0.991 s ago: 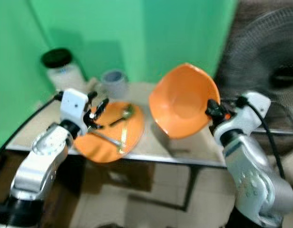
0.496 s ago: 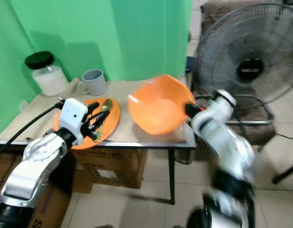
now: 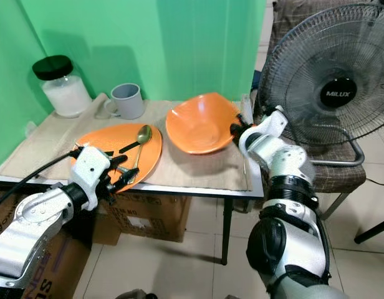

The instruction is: Setting the table

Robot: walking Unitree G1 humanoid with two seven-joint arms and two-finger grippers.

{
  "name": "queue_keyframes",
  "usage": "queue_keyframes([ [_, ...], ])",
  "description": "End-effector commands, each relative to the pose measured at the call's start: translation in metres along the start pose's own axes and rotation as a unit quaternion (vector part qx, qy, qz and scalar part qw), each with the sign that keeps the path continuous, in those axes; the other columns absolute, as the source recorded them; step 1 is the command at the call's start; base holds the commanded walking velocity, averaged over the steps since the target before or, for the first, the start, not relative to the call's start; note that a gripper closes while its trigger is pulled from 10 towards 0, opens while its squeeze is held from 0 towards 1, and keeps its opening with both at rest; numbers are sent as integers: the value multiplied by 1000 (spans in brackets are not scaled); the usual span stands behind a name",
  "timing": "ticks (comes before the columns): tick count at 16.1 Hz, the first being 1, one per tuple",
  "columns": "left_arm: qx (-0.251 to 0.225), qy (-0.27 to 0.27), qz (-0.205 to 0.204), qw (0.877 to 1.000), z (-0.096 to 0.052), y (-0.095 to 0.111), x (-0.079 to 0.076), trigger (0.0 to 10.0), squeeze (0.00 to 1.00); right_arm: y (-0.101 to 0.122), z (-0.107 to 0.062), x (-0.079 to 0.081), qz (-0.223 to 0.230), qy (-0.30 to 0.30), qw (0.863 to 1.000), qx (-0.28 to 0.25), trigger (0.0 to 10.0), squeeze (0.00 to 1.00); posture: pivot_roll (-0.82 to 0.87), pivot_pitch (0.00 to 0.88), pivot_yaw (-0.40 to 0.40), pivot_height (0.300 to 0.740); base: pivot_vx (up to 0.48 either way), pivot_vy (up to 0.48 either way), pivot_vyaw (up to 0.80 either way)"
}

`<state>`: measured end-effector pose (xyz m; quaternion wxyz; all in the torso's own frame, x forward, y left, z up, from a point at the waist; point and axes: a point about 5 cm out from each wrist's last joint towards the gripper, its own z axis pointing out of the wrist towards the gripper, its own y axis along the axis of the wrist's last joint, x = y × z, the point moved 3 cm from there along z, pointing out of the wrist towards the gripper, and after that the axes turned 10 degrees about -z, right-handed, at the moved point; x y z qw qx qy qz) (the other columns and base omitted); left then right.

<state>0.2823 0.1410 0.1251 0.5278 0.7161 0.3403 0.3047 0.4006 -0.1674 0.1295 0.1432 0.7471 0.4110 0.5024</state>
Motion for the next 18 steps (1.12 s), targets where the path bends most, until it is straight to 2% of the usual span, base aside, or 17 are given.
queue_keyframes([
  [1,-2,-7,5,1000,-3,4,-1,10000,0,1,2,10,5,9,1000,5,10000,0,31,0,54,740,0,0,0],
  [2,0,-7,4,1000,-4,3,-2,10000,0,-7,5,12,22,16,999,29,10000,0,31,0,54,740,0,0,0],
  [3,0,-7,4,1000,-5,4,-2,10000,0,-9,7,13,31,22,999,37,10000,816,33,0,54,740,0,0,0],
  [4,0,-6,3,1000,-5,5,-1,10000,0,-9,9,13,45,25,998,41,10000,1000,33,0,54,740,0,0,0],
  [7,-1,1,6,1000,-6,6,3,10000,0,-3,8,15,69,43,996,38,10000,1000,32,0,61,740,0,0,0],
  [9,-8,22,5,1000,-5,9,9,10000,0,2,5,13,65,57,996,38,10000,1000,28,0,66,740,0,0,0],
  [12,-24,45,-2,999,-5,15,16,10000,0,18,-16,10,-13,107,994,18,10000,1000,32,0,66,740,0,0,0],
  [14,-36,82,-3,996,-7,18,28,10000,0,20,-49,27,-68,194,979,-10,10000,1000,14,0,83,740,0,0,0],
  [15,-38,98,-6,994,-6,19,34,10000,0,15,-63,33,-117,213,970,-28,10000,1000,14,0,85,740,0,0,0],
  [17,-34,119,-9,992,-4,19,40,10000,0,9,-78,40,-181,227,955,-57,10000,1000,15,0,85,740,0,0,0],
  [18,-42,129,-35,990,-3,21,42,10000,47,3,-94,48,-242,236,937,-91,10000,1000,20,0,86,740,0,0,0],
])
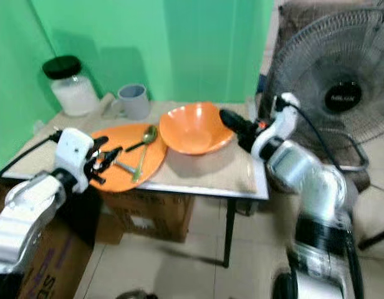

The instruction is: Setting the table

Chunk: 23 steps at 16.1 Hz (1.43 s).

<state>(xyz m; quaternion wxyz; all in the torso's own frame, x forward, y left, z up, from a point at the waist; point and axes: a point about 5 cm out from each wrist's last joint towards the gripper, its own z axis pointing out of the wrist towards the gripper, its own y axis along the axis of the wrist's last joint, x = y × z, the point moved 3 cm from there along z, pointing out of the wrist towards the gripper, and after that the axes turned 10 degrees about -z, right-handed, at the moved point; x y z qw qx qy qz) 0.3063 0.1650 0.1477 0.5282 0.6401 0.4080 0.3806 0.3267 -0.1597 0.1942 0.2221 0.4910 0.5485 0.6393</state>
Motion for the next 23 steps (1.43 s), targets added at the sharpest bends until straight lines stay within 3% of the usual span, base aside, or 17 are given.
queue_keyframes([
  [1,-6,11,-16,1000,-2,4,4,10000,416,4,-4,20,-71,22,997,-12,10000,1000,20,0,86,740,0,0,0],
  [2,-11,4,-18,1000,-3,5,-1,10000,569,1,-10,23,-135,5,991,-11,10000,1000,10,0,94,740,0,0,0],
  [3,-11,2,-15,1000,-3,3,-4,10000,502,-3,-17,25,-175,-14,984,-9,10000,1000,0,0,100,740,0,0,0],
  [4,-14,4,-7,1000,0,2,-7,10000,137,-5,-23,26,-216,-33,976,-24,10000,1000,-4,0,102,740,0,0,0],
  [5,-16,4,-6,1000,3,2,-12,10000,0,-13,-30,33,-243,-24,970,-19,10000,1000,-6,0,105,740,0,0,0],
  [7,-13,-5,-4,1000,1,1,-19,10000,0,-32,-39,50,-226,40,973,-2,10000,1000,17,0,96,740,0,0,0],
  [9,-9,-7,11,1000,-6,1,-15,10000,0,-39,-40,47,-209,46,977,7,10000,1000,35,0,87,740,0,0,0],
  [11,-21,21,15,999,-10,4,-5,10000,0,-46,-42,24,-218,-37,975,14,10000,1000,32,0,92,740,0,0,0],
  [12,-30,28,5,999,-8,6,-7,10000,0,-47,-44,20,-217,-62,974,5,10000,149,30,0,95,740,0,0,0],
  [13,-34,31,1,999,-5,8,-9,10000,0,-48,-46,19,-215,-76,974,2,10000,0,30,0,97,740,0,0,0],
  [16,-41,27,-8,999,-1,11,-19,10000,0,-57,-46,20,-220,-89,971,6,10000,0,25,0,106,740,0,0,0],
  [17,-43,35,6,998,-1,11,-18,10000,0,-64,-46,24,-262,-67,962,21,10000,0,22,0,110,740,0,0,800],
  [18,-44,38,6,998,-1,11,-17,10000,0,-65,-46,25,-271,-60,960,22,10000,0,22,0,110,740,0,0,800],
  [23,-42,45,-2,998,-6,11,-14,10000,0,-70,-43,36,-246,-13,969,20,10000,0,34,0,101,740,0,-220,800],
])
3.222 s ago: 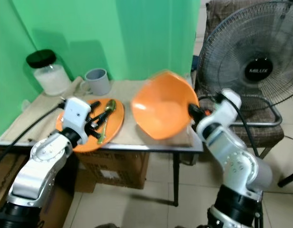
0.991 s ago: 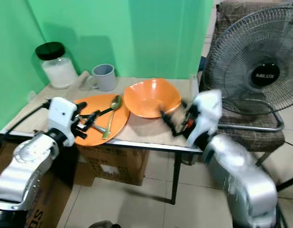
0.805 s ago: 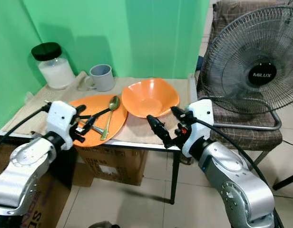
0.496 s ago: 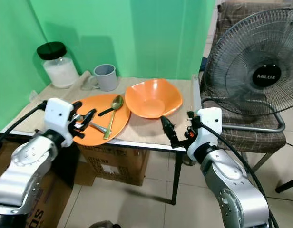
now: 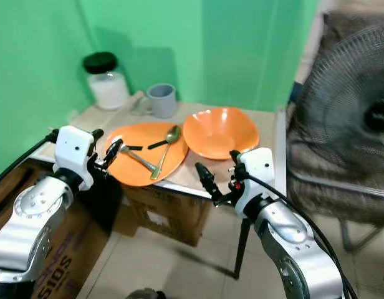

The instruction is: Setting the table

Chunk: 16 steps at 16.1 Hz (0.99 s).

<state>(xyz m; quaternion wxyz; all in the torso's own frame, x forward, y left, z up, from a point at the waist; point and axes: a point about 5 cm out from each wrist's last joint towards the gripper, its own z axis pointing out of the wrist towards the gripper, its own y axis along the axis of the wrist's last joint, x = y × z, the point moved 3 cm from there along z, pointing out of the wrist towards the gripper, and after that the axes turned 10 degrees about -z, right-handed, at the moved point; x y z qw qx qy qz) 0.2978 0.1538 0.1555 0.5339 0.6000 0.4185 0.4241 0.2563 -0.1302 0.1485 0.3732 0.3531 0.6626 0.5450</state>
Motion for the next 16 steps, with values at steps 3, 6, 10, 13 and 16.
queue_keyframes([
  [3,3,-5,4,1000,-4,0,-4,10000,0,4,1,1,5,5,1000,-12,10000,0,47,0,95,740,0,0,800],
  [6,-8,-4,5,1000,-4,2,-3,10000,0,13,1,-1,7,-9,999,-33,10000,0,38,0,100,740,0,0,719],
  [10,-12,-10,-3,1000,-6,4,-6,10000,0,12,1,-10,16,-43,998,-36,10000,0,41,0,99,740,0,0,139],
  [13,-11,-31,-12,999,-12,0,-10,10000,0,14,7,-10,-12,-51,998,-33,10000,55,52,0,90,740,294,0,800],
  [16,4,-31,-18,999,-18,-12,-8,10000,0,15,11,-13,-16,-73,997,-35,10000,0,55,0,85,740,317,0,181],
])
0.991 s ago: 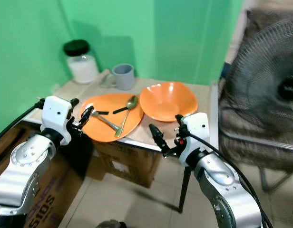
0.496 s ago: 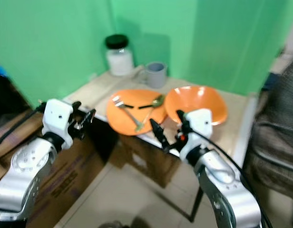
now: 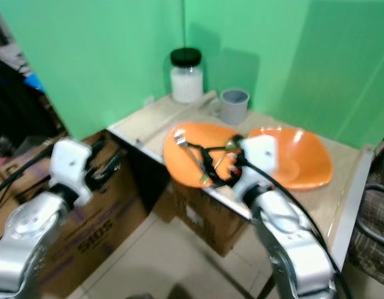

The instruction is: Setting the table

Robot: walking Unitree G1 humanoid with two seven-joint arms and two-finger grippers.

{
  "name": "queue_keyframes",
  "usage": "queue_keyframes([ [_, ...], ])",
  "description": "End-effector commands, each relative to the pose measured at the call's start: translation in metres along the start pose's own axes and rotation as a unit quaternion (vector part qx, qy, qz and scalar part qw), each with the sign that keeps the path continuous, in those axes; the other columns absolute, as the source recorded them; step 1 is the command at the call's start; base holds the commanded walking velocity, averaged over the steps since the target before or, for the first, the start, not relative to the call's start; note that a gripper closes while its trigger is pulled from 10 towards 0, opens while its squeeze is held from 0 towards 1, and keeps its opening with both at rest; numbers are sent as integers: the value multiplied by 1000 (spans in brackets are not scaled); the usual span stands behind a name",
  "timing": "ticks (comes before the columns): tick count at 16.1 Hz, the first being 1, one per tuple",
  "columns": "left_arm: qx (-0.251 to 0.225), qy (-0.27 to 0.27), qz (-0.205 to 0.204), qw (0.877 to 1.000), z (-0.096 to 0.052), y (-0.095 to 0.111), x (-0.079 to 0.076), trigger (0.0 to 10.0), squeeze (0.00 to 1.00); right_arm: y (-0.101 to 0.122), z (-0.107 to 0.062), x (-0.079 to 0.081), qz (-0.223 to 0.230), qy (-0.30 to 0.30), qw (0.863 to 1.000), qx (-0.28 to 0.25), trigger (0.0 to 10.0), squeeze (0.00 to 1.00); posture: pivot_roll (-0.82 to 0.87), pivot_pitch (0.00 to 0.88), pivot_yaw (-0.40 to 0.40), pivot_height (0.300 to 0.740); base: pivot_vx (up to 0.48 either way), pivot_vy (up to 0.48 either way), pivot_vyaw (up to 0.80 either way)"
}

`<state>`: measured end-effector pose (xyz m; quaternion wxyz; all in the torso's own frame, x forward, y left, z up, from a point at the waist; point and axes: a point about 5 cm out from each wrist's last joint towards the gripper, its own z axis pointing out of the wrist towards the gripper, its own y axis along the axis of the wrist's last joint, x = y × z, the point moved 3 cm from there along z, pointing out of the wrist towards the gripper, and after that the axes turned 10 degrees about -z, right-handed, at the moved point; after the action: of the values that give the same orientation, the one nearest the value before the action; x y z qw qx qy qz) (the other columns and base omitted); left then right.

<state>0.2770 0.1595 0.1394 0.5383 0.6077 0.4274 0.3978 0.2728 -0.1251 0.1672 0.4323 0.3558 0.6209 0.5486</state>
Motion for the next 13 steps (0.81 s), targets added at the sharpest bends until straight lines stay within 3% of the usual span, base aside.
queue_keyframes([
  [1,-10,-14,2,1000,0,3,-6,10000,0,-7,-1,-8,-18,-20,999,16,10000,0,62,0,74,740,326,0,0],
  [6,-11,-10,13,1000,-2,2,-3,10000,0,-9,4,-12,-35,-29,999,21,10000,0,75,0,61,740,326,0,0],
  [10,-12,-13,17,1000,-4,3,-3,10000,0,-9,7,-2,-56,15,998,26,10000,0,84,0,53,740,326,0,0],
  [12,-13,-20,16,1000,-5,3,-5,10000,0,-10,8,4,-44,32,998,31,10000,0,85,0,54,740,146,0,238],
  [13,-3,-46,15,999,-9,1,-10,10000,0,-14,8,10,-49,63,995,54,10000,0,88,0,51,740,0,0,0],
])
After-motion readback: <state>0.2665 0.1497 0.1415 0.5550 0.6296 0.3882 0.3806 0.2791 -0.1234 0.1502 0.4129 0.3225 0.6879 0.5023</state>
